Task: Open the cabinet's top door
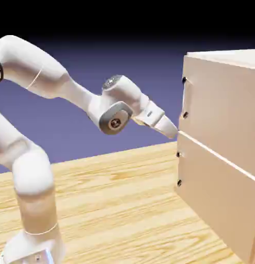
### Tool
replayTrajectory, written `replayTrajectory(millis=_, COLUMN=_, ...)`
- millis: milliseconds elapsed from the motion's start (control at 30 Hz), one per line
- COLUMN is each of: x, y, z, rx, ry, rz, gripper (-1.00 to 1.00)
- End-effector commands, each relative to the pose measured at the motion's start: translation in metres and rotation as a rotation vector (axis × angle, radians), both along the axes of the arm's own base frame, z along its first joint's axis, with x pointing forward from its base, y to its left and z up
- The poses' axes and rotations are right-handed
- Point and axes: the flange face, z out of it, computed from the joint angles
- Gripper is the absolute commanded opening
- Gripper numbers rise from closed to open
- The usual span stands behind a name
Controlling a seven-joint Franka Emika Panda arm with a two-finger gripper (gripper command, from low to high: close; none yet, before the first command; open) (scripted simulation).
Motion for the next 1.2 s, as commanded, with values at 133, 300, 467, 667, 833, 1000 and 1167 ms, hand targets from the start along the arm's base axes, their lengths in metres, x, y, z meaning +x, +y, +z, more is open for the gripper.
replayTrajectory(millis=133, x=0.013, y=-0.011, z=-0.073, rx=0.125, ry=0.203, rz=-0.061, gripper=0.0)
replayTrajectory(millis=300, x=0.012, y=-0.021, z=-0.145, rx=0.194, ry=0.388, rz=-0.145, gripper=0.0)
replayTrajectory(millis=467, x=-0.001, y=-0.036, z=-0.206, rx=0.212, ry=0.532, rz=-0.25, gripper=0.0)
replayTrajectory(millis=667, x=-0.021, y=-0.061, z=-0.255, rx=0.176, ry=0.623, rz=-0.39, gripper=0.0)
replayTrajectory(millis=833, x=-0.032, y=-0.086, z=-0.27, rx=0.113, ry=0.613, rz=-0.502, gripper=0.0)
replayTrajectory(millis=1000, x=-0.033, y=-0.109, z=-0.262, rx=0.036, ry=0.521, rz=-0.588, gripper=0.0)
replayTrajectory(millis=1167, x=-0.02, y=-0.12, z=-0.231, rx=-0.04, ry=0.35, rz=-0.627, gripper=0.0)
